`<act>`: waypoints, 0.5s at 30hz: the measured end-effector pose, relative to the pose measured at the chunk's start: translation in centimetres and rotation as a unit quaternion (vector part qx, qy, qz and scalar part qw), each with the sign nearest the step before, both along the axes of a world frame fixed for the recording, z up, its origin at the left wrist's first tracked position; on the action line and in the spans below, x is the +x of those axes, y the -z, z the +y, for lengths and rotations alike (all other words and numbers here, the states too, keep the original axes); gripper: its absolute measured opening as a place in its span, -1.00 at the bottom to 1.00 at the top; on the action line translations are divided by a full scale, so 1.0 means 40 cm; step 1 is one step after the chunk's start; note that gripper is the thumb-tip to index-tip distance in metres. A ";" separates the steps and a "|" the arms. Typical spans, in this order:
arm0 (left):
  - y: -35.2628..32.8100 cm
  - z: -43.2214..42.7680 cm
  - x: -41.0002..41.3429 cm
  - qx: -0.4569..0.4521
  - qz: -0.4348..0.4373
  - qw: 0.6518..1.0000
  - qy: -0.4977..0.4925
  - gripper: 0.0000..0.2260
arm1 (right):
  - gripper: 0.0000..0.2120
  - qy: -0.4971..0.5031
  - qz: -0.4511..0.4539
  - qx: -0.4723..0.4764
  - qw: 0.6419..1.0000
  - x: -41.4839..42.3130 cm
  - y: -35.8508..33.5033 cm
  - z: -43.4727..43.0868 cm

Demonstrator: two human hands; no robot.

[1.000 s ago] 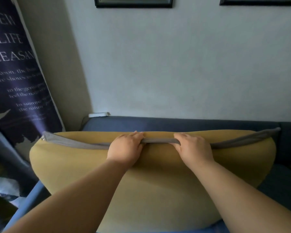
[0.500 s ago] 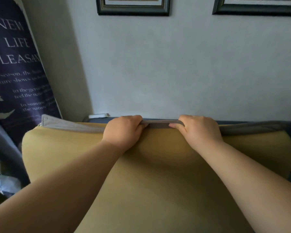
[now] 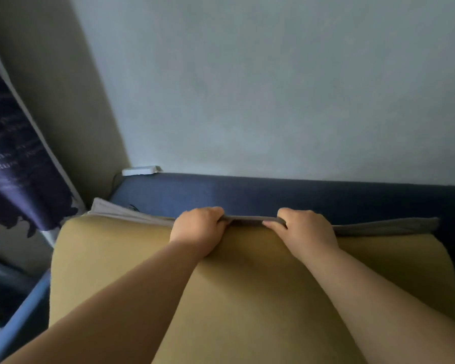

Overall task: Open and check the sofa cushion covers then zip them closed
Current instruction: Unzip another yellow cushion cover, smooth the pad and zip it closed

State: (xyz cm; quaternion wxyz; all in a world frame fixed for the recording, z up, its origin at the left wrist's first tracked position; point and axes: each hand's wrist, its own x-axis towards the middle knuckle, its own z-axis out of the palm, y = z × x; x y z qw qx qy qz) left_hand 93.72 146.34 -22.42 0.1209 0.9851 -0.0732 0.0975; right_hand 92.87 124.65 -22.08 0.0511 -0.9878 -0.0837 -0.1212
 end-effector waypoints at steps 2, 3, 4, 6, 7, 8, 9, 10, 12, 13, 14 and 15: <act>0.061 -0.013 0.085 0.015 -0.012 1.000 -0.006 -0.81 | -0.68 0.005 0.010 0.018 1.000 0.095 0.060 -0.007; 0.093 -0.020 0.121 0.021 -0.020 1.000 -0.006 -0.82 | -0.70 0.006 0.003 0.020 1.000 0.137 0.093 -0.009; 0.123 -0.027 0.152 0.026 -0.023 0.999 -0.008 -0.82 | -0.70 0.007 0.003 0.022 1.000 0.176 0.120 -0.011; 0.176 -0.039 0.217 0.038 -0.019 0.999 -0.011 -0.76 | -0.70 0.003 0.002 0.023 1.000 0.250 0.167 -0.012; 0.198 -0.042 0.248 0.044 -0.017 0.999 -0.017 -0.73 | -0.70 0.003 0.002 0.019 1.000 0.284 0.188 -0.013; 0.222 -0.044 0.283 0.044 -0.011 0.999 -0.024 -0.71 | -0.70 0.004 0.001 0.019 1.000 0.321 0.212 -0.013; 0.244 -0.047 0.318 0.041 -0.005 0.999 -0.028 -0.71 | -0.70 0.005 0.000 0.019 1.000 0.355 0.233 -0.011; 0.271 -0.048 0.355 0.038 -0.001 0.999 -0.026 -0.70 | -0.69 0.012 0.003 0.021 1.000 0.392 0.258 -0.010; 0.326 -0.052 0.430 0.028 0.018 0.999 -0.015 -0.71 | -0.69 0.031 0.021 0.027 0.999 0.460 0.314 -0.010; 0.357 -0.049 0.469 0.019 0.032 0.999 -0.012 -0.72 | -0.69 0.038 0.027 0.027 0.999 0.492 0.350 -0.009; 0.389 -0.050 0.502 0.011 0.037 0.999 -0.010 -0.74 | -0.68 0.050 0.028 0.027 0.998 0.520 0.388 -0.006; 0.449 -0.061 0.561 0.003 0.034 0.999 -0.003 -0.75 | -0.67 0.062 0.023 0.026 0.997 0.568 0.456 -0.009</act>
